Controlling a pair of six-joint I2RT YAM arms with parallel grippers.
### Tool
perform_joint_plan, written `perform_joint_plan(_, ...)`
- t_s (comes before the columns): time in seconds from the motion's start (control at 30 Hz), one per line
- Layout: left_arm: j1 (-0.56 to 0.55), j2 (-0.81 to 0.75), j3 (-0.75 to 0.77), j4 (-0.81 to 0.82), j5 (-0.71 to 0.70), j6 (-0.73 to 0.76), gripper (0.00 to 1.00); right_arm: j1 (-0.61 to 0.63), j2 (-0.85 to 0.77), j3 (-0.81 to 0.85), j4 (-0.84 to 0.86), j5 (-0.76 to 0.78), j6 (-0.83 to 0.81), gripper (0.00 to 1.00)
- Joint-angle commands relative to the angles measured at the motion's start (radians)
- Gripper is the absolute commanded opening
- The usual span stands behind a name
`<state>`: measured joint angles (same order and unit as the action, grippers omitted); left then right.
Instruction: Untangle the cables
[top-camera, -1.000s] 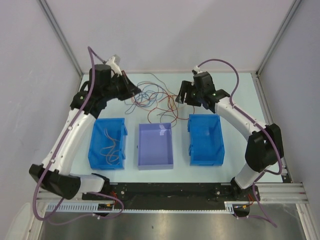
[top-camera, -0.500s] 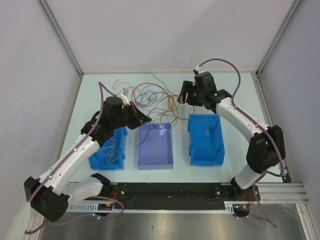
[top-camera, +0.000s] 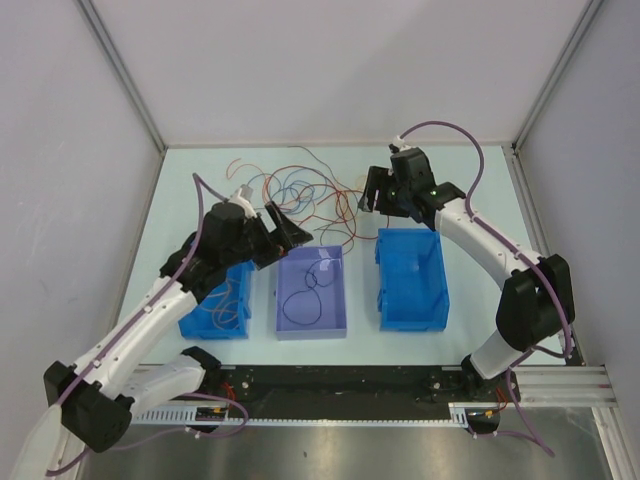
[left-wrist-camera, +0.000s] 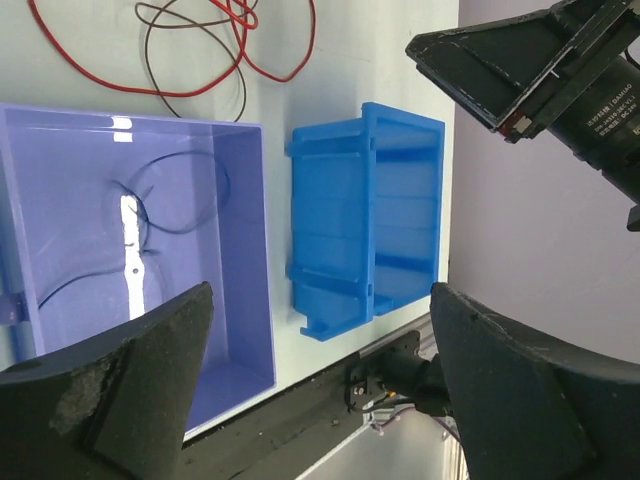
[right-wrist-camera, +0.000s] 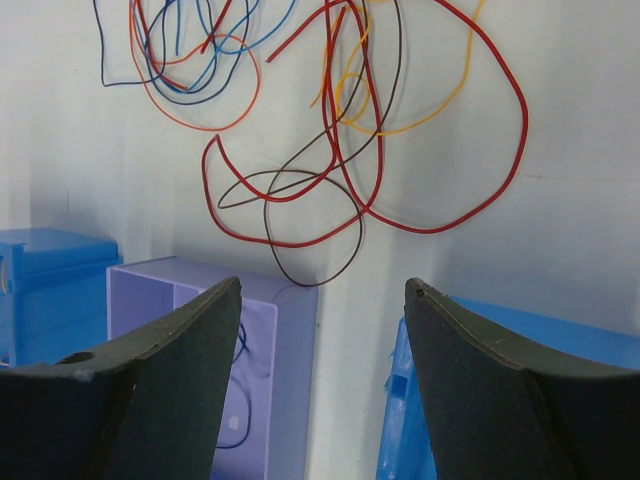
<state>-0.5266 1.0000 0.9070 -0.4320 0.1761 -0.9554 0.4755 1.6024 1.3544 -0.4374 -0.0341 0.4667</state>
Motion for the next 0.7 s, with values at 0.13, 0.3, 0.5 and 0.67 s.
perform_joint_plan(0.13, -0.007, -0.075, 0.111, -0.123, -0.124, 0.138, 0.96, 0.011, -0.041, -0.003, 0.035, 0.013, -0.011, 0.71)
perform_joint_plan(0.3, -0.006, -0.087, 0.196, -0.307, -0.330, 0.300, 0.97, 0.015, -0.026, -0.001, 0.065, 0.002, -0.022, 0.72)
perform_joint_plan(0.5, -0.006, -0.144, 0.182, -0.407, -0.464, 0.414, 0.98, 0.017, 0.051, 0.029, 0.074, 0.002, -0.026, 0.72)
perform_joint_plan(0.67, -0.006, -0.205, 0.096, -0.419, -0.501, 0.449, 0.99, 0.012, 0.172, 0.158, 0.034, 0.026, -0.051, 0.71)
